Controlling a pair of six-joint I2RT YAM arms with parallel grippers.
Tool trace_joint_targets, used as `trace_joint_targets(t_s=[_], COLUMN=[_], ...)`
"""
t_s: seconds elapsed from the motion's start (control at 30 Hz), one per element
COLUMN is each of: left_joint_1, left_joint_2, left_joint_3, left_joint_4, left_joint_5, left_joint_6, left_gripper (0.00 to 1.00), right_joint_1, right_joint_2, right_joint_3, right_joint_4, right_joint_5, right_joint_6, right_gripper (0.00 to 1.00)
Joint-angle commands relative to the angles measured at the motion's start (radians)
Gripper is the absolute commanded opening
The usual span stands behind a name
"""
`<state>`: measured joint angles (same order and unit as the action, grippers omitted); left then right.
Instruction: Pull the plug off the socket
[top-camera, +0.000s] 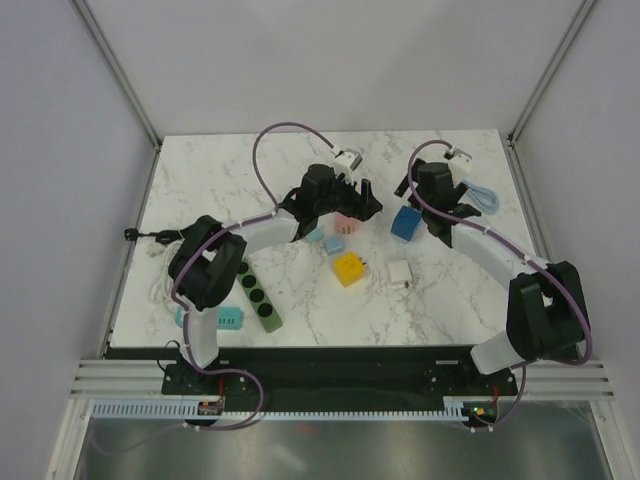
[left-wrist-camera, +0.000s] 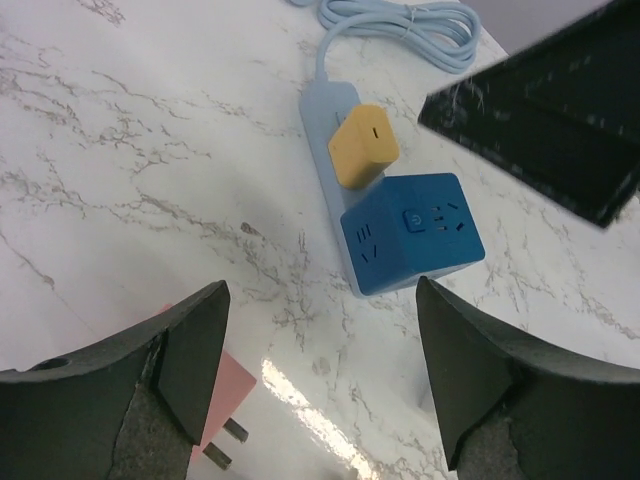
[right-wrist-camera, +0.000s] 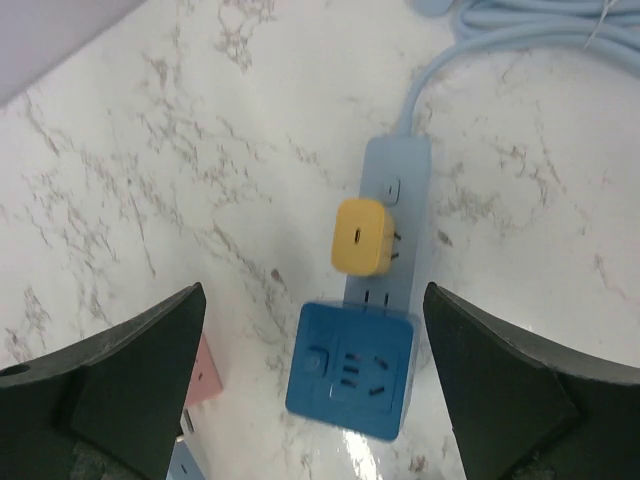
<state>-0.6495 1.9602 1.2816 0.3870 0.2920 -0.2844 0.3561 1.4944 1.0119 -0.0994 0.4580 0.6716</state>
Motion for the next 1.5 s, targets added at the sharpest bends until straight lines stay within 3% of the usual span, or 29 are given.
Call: trace_joint_targets(t_s=[0.0,0.2,0.37,0.43,0.7,0.97,1.33,1.43,1.47], left_joint_1=[-0.038,-0.108,-0.159,-0.167,-0.197,-0.259,-0.302,-0.299,-0.297], left_joint_2=[0.014,0.008,0.02,0.029,0.178,0.35,0.48,0.502,0.512], left_joint_3=[0.132,0.209,0.33,0.395,0.665,0.855,0.927,0.93,0.941], left_joint_4=[-0.116,-0.313,-0.512,-0.589,-0.798,-0.82,-0.823,-0.823,-0.824], left_joint_5=[-0.045,-0.131,-0.285,-0.289,-0.387,-0.427,-0.504,-0.485,-0.475], left_joint_6=[-0.013,-0.009,0.05,0.065,0.191,0.231,0.266,0.269,0.271], left_gripper=[0.84,0.84,0.85,0.85,0.84,0.84,0.84,0.72,0.62], right_joint_1=[-0.116,-0.288,-0.383,-0.408,-0.456,-0.537,-0.571,-0.571,-0.571], right_joint_2=[0.036,0.151,0.118,0.119,0.164,0.23,0.283,0.311,0.326], right_joint_3=[0.04,0.031,-0.222,-0.254,-0.277,-0.303,-0.317,-0.315,-0.314], right_joint_4=[0.159,0.26,0.564,0.587,0.653,0.74,0.862,0.891,0.902], right_joint_5=[-0.109,-0.296,-0.497,-0.582,-0.682,-0.778,-0.883,-0.906,-0.923], right_joint_6=[-0.012,0.026,0.051,0.031,0.029,0.101,0.166,0.187,0.194], right_gripper=[0.98,0.98,0.98,0.98,0.98,0.98,0.95,0.92,0.91])
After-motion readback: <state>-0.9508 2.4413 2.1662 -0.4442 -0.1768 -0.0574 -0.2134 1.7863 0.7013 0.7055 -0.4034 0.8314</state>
